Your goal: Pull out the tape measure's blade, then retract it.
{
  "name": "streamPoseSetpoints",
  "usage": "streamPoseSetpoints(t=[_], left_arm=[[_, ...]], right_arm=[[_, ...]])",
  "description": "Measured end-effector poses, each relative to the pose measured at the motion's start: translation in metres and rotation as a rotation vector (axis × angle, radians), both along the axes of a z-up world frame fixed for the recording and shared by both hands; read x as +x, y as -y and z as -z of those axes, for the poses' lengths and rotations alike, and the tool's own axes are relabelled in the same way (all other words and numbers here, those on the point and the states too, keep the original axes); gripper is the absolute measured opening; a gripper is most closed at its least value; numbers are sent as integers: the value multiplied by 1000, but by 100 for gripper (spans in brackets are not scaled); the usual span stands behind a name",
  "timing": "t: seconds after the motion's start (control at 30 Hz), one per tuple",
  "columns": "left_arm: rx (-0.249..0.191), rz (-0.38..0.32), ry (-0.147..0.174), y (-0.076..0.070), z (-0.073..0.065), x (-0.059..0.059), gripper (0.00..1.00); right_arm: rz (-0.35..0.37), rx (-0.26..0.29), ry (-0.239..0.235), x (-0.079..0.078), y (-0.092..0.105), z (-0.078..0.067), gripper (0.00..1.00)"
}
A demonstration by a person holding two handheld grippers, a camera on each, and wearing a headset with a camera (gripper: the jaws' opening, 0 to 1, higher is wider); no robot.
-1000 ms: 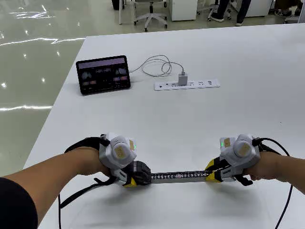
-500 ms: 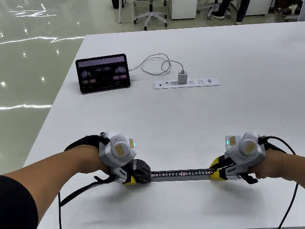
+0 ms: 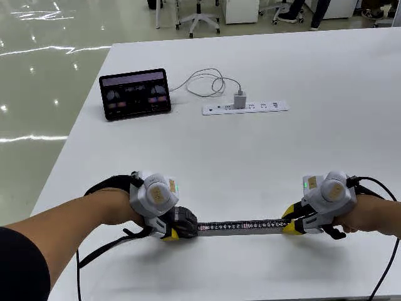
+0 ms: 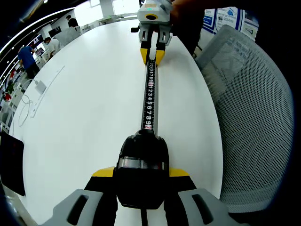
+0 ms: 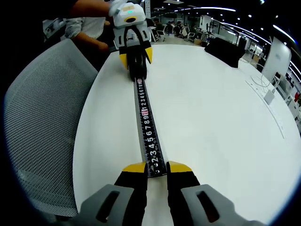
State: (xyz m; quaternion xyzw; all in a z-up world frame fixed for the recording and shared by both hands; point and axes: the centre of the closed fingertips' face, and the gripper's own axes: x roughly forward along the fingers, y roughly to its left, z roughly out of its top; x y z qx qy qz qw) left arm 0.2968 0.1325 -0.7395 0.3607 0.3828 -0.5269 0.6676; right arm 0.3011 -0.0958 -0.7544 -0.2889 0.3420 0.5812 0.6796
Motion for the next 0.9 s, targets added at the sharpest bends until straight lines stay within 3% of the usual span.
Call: streamPoseSetpoints(t=[0.9], left_arm=[[-4, -2, 1, 1, -1, -1, 34]], right_arm=[[22, -16, -2, 0, 20, 1, 11]])
